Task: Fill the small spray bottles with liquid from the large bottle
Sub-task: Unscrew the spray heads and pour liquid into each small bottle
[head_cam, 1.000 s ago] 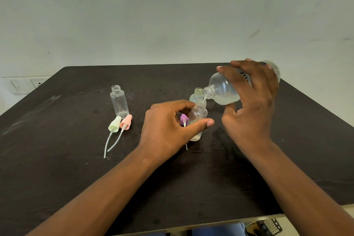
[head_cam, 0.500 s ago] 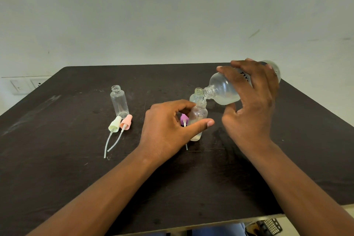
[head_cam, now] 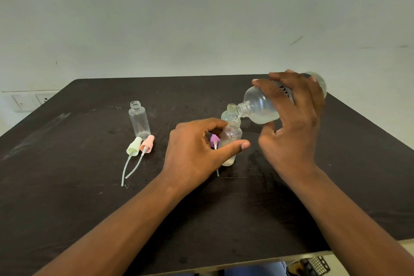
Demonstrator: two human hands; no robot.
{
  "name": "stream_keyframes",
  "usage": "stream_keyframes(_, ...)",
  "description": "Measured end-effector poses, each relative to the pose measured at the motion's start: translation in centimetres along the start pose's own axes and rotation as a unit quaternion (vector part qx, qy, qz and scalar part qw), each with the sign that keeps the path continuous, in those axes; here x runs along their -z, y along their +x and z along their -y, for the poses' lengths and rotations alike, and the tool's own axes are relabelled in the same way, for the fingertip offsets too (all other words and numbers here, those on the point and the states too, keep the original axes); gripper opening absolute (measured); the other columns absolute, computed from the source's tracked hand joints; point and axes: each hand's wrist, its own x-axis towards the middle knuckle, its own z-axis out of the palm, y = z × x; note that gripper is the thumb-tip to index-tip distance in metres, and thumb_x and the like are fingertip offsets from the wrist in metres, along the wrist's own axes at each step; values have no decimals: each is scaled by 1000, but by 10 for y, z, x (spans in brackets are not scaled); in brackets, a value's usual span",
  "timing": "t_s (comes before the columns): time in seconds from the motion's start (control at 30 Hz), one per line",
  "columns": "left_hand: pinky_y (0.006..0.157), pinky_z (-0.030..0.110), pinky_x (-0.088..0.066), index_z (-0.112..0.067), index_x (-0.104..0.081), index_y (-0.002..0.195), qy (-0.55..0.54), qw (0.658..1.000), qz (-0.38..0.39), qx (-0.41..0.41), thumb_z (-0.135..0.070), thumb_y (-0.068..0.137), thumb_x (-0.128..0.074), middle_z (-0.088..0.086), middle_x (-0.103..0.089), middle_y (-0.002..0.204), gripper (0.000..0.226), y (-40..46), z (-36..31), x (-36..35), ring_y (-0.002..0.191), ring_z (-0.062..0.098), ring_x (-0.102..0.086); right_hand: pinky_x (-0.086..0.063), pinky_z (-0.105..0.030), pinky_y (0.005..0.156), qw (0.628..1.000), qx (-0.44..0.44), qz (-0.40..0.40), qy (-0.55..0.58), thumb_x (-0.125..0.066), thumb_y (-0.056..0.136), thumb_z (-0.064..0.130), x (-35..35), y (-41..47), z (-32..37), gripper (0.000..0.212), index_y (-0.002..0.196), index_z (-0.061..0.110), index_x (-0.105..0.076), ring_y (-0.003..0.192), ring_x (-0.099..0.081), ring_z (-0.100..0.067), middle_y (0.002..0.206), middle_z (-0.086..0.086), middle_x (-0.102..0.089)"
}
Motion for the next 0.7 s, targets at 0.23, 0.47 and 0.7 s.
stream_keyframes(0.23,56,4,-37,-28,-81,106,-6,1000,1,2,-66,73,-78,-34,-58,59,50,0,-1,0,55,-11,-57,-36,-59,118,1000,2,-1,-2,-59,57,-14,-1,0,-2,78,128,15,-75,133,-59,-38,133,-11,-66)
stream_keyframes(0.47,56,6,-36,-28,-82,103,-5,1000,-2,5,-62,74,-82,-30,-60,60,45,0,0,-1,53,-7,-56,-37,-60,116,1000,2,-6,1,-57,57,-14,-1,1,-2,78,127,15,-75,132,-59,-38,132,-12,-66)
stream_keyframes(0.7,57,4,-36,-27,-81,108,1,1000,4,3,-65,74,-79,-27,-63,67,51,0,-1,0,56,-10,-56,-38,-61,115,1000,6,-7,-4,-59,57,-13,-1,0,-2,77,127,14,-75,132,-60,-38,132,-12,-67)
